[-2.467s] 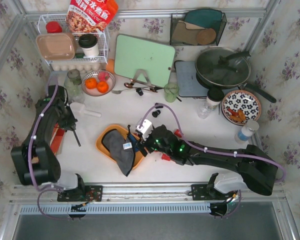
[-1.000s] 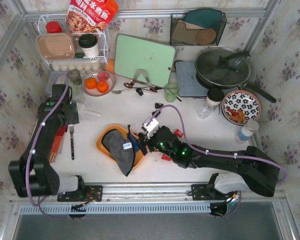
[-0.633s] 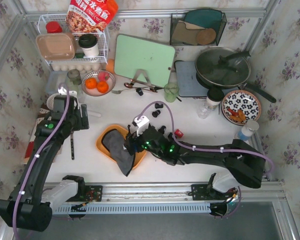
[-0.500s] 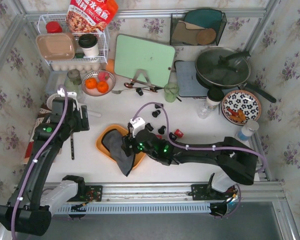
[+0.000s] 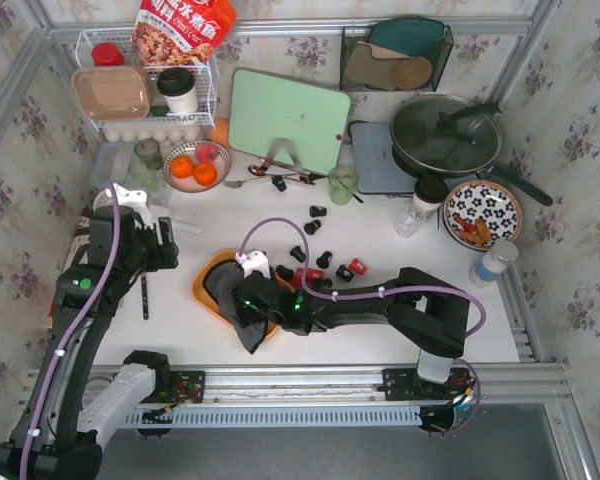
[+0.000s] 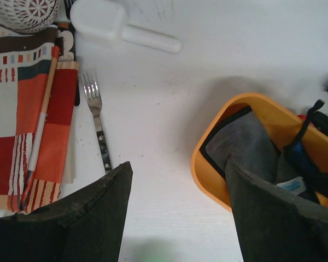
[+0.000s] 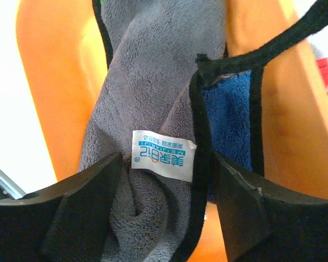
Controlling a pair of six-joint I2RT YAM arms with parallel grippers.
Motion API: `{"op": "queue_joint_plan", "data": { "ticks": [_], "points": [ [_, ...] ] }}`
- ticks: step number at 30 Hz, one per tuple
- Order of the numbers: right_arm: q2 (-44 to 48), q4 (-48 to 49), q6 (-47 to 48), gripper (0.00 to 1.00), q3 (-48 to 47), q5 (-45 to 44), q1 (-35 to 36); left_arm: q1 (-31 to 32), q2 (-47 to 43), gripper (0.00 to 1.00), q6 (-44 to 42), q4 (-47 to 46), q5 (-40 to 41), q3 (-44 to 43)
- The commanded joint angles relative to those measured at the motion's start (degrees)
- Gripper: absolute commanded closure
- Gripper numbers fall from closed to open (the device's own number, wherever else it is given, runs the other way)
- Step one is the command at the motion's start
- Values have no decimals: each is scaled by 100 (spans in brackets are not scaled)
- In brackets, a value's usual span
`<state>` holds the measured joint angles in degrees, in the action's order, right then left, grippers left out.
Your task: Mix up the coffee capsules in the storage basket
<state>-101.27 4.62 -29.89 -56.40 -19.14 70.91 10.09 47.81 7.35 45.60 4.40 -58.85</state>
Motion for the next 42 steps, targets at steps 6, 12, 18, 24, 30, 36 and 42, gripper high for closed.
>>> {"op": "queue_joint_plan", "data": {
  "ticks": [6, 12, 18, 24, 30, 36, 42],
  "points": [
    [0, -220, -206, 52, -257, 242, 139, -15, -257, 28, 12, -305, -468, 36],
    [715, -464, 110, 97, -478, 77, 137, -59, -311, 28, 28, -311, -537, 40],
    [1542, -582, 546, 100, -704, -83, 142, -86, -309, 28, 62, -319, -555, 49],
    [2479, -759, 1243, 100, -1132, -578, 122, -95, -325, 28, 85, -299, -483, 39],
    [3294, -1297, 2412, 100, -1962, -2022, 94, -95, -308, 28, 83, -294, -493, 31],
    [4106, -1384, 3175, 100, -1827, -4569, -152, -95, -413, 28, 90, -293, -501, 66],
    [5038, -1139, 3544, 100, -927, -6666, -1182, -95, -413, 28, 91, -297, -626, 67]
  ]
}}
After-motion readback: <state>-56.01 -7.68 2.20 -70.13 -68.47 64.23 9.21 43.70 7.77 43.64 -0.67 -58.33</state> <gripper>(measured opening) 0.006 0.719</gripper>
